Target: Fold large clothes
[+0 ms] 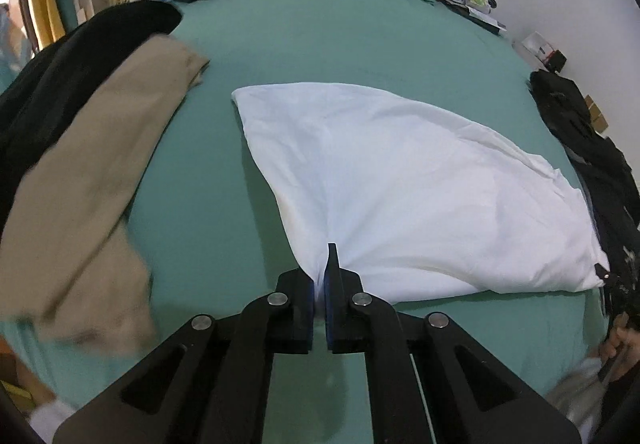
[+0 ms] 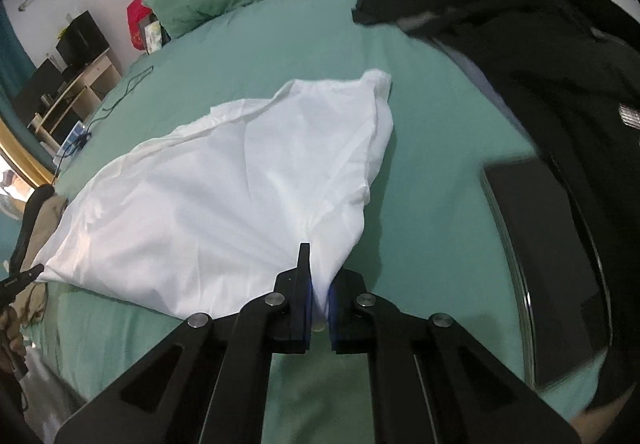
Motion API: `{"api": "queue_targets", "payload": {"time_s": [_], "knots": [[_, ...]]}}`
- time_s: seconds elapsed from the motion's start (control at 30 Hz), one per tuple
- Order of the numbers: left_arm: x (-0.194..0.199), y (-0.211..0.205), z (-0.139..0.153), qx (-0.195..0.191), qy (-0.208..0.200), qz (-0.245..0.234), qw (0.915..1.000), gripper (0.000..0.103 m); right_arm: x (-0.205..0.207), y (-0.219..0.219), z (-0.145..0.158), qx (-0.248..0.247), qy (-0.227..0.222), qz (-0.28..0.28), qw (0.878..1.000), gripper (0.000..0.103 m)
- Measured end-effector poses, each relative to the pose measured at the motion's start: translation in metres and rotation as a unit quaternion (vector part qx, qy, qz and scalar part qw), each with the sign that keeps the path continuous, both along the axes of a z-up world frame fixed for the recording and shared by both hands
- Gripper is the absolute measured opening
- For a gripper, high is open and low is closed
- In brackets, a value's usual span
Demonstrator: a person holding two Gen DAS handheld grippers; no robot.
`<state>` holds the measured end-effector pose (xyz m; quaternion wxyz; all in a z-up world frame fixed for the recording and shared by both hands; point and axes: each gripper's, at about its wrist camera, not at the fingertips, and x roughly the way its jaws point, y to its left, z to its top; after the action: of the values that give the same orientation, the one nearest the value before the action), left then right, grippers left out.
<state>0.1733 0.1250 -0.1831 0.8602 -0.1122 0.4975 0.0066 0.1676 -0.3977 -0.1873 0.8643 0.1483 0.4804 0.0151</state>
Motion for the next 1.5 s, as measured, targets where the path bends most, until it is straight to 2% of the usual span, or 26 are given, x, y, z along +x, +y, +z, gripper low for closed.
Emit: {"api": "queue_targets", "payload": {"time_s": [0.13, 0.23, 0.33, 0.4, 0.43, 0.47, 0.5, 0.6, 0.67, 0.8, 0.93, 1.03, 1.2, 1.33, 1.4, 1.5], "knots": [[-0.032, 0.007, -0.001, -0.004, 0.012, 0.004, 0.9999, 0.004, -0.030, 0.000, -0.008, -0.008, 0.019, 0.001, 1.000, 0.006], [-0.053, 0.006, -0.014, -0.005, 0.028, 0.001, 0.9996, 0.005, -0.046, -0.002, -0.012, -0.010, 0.030, -0.008, 0.999, 0.006], [-0.054, 0.010, -0.025, -0.027, 0.049, 0.001, 0.9984, 0.006, -0.049, 0.000, -0.011, -0.013, 0.035, -0.014, 0.999, 0.010], [-0.048, 0.012, -0.023, -0.030, 0.049, 0.006, 0.9983, 0.018, -0.046, 0.000, -0.004, -0.031, 0.031, -0.016, 0.999, 0.014], [-0.046, 0.013, -0.017, -0.028, 0.039, 0.010, 0.9988, 0.024, -0.043, -0.001, 0.004, -0.045, 0.017, -0.026, 0.998, 0.020], [-0.049, 0.012, -0.013, -0.023, 0.028, 0.012, 0.9993, 0.039, -0.042, -0.001, 0.011, -0.051, 0.003, -0.031, 0.998, 0.024], [-0.048, 0.010, -0.006, -0.019, 0.014, 0.013, 0.9996, 0.048, -0.040, 0.001, 0.019, -0.058, -0.017, -0.034, 0.998, 0.025], [-0.038, 0.000, 0.014, -0.010, -0.020, 0.003, 0.9998, 0.049, -0.025, 0.012, 0.035, -0.078, -0.056, -0.018, 0.995, 0.039], [-0.021, -0.016, 0.023, -0.010, -0.030, -0.017, 0.9993, 0.049, -0.004, 0.023, 0.035, -0.068, -0.067, 0.021, 0.995, 0.042], [0.015, -0.054, 0.024, -0.015, -0.027, -0.059, 0.9978, 0.049, 0.053, 0.049, 0.023, -0.047, -0.050, 0.091, 0.993, 0.042], [0.065, -0.099, 0.009, -0.015, -0.006, -0.096, 0.9952, 0.049, 0.107, 0.071, -0.012, -0.034, 0.009, 0.150, 0.988, 0.042], [0.096, -0.126, -0.010, -0.013, 0.028, -0.128, 0.9913, 0.049, 0.121, 0.085, -0.031, -0.058, 0.037, 0.167, 0.984, 0.042], [0.133, -0.157, -0.040, 0.046, 0.067, -0.159, 0.9839, 0.049, 0.149, 0.102, -0.035, -0.110, 0.033, 0.180, 0.977, 0.043], [0.164, -0.167, -0.050, 0.066, 0.070, -0.161, 0.9823, 0.049, 0.172, 0.098, -0.036, -0.097, 0.023, 0.159, 0.982, 0.043], [0.175, -0.166, -0.048, 0.066, 0.062, -0.154, 0.9838, 0.050, 0.181, 0.090, -0.035, -0.091, 0.014, 0.143, 0.985, 0.043], [0.191, -0.155, -0.036, 0.037, 0.050, -0.137, 0.9886, 0.050, 0.188, 0.080, -0.030, -0.096, -0.002, 0.104, 0.990, 0.043]]}}
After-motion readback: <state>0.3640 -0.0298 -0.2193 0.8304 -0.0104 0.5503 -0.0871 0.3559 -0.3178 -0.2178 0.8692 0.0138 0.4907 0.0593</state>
